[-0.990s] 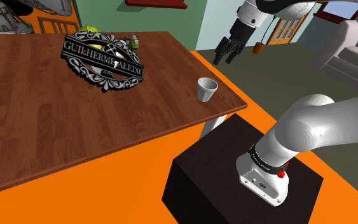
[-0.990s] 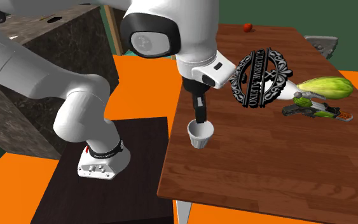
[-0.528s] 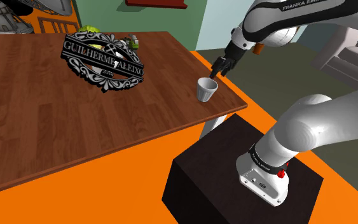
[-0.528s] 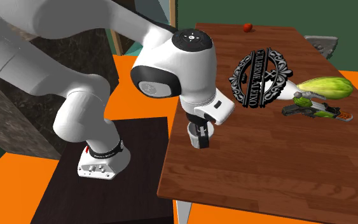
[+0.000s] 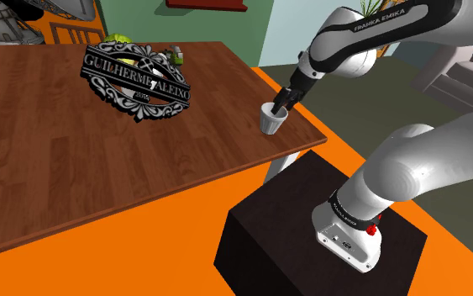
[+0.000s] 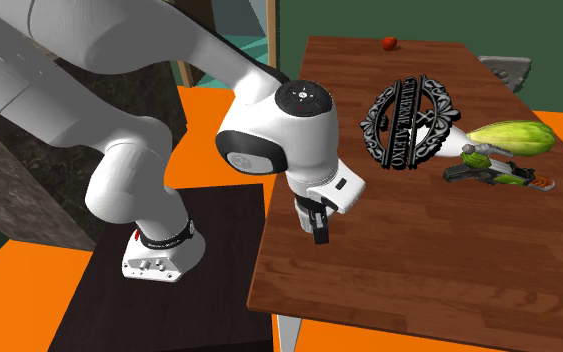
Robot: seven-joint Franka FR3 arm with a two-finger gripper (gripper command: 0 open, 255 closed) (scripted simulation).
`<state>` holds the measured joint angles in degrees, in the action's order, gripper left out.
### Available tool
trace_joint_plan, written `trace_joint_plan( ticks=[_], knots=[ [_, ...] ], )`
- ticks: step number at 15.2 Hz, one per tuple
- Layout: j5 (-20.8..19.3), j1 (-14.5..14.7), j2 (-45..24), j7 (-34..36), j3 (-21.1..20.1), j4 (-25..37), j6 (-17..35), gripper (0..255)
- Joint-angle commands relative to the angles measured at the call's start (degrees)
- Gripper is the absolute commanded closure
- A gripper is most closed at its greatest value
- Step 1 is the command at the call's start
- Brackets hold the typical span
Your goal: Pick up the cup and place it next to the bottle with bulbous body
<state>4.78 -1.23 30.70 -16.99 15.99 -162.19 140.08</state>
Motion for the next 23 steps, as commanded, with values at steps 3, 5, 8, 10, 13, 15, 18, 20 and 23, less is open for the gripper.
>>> trace_joint_plan(
  ticks=[3,5,8,10,13,15,18,20,23],
  knots=[
    [0.19,0.19,-0.65,-0.19,0.15,-0.04,0.74,0],
    [0.19,0.19,-0.65,-0.19,0.15,-0.04,0.74,0],
    [0.19,0.19,-0.65,-0.19,0.15,-0.04,0.73,255],
    [0.19,0.19,-0.64,-0.19,0.15,-0.04,0.73,255],
    [0.18,0.19,-0.62,-0.18,0.14,-0.04,0.70,255],
    [0.20,0.22,-0.66,-0.15,0.12,-0.04,0.74,255],
    [-0.02,0.00,0.01,0.10,-0.06,0.34,-0.29,255],
    [-0.38,-0.33,1.26,0.66,-0.46,1.15,-2.33,255],
    [-0.80,-0.72,2.96,1.40,-1.00,2.47,-5.31,255]
  ],
)
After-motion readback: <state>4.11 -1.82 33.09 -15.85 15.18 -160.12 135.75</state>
